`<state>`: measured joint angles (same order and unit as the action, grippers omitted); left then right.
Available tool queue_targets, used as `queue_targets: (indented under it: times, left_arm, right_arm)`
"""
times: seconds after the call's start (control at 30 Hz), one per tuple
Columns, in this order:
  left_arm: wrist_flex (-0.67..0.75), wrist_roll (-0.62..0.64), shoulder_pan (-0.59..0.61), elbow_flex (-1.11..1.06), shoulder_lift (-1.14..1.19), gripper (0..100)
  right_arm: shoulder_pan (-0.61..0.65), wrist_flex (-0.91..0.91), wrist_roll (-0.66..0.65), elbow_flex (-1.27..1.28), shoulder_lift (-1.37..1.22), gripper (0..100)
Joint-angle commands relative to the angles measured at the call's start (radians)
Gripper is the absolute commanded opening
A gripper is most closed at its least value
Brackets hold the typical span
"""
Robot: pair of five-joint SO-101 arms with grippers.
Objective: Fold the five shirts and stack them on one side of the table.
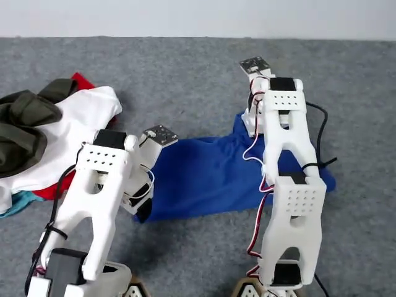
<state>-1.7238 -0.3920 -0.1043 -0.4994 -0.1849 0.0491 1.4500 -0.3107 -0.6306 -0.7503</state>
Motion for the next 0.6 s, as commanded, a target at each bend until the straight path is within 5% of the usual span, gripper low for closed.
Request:
queue_targets:
  times: [0.0, 0.23, 0.57]
  left_arm:
    - [-0.005, 0.009, 0.0, 0.001, -0.035, 16]
    - [0.0, 0.009, 0.0, 0.001, -0.035, 16]
    - [0.014, 0.009, -0.002, 0.001, -0.035, 16]
  right_arm:
    - [0.007, 0.021, -0.014, -0.054, 0.05, 1.1]
    - [0.012, -0.068, -0.014, -0.055, 0.041, 1.4]
    - [0.005, 0.041, -0.014, -0.146, 0.091, 1.6]
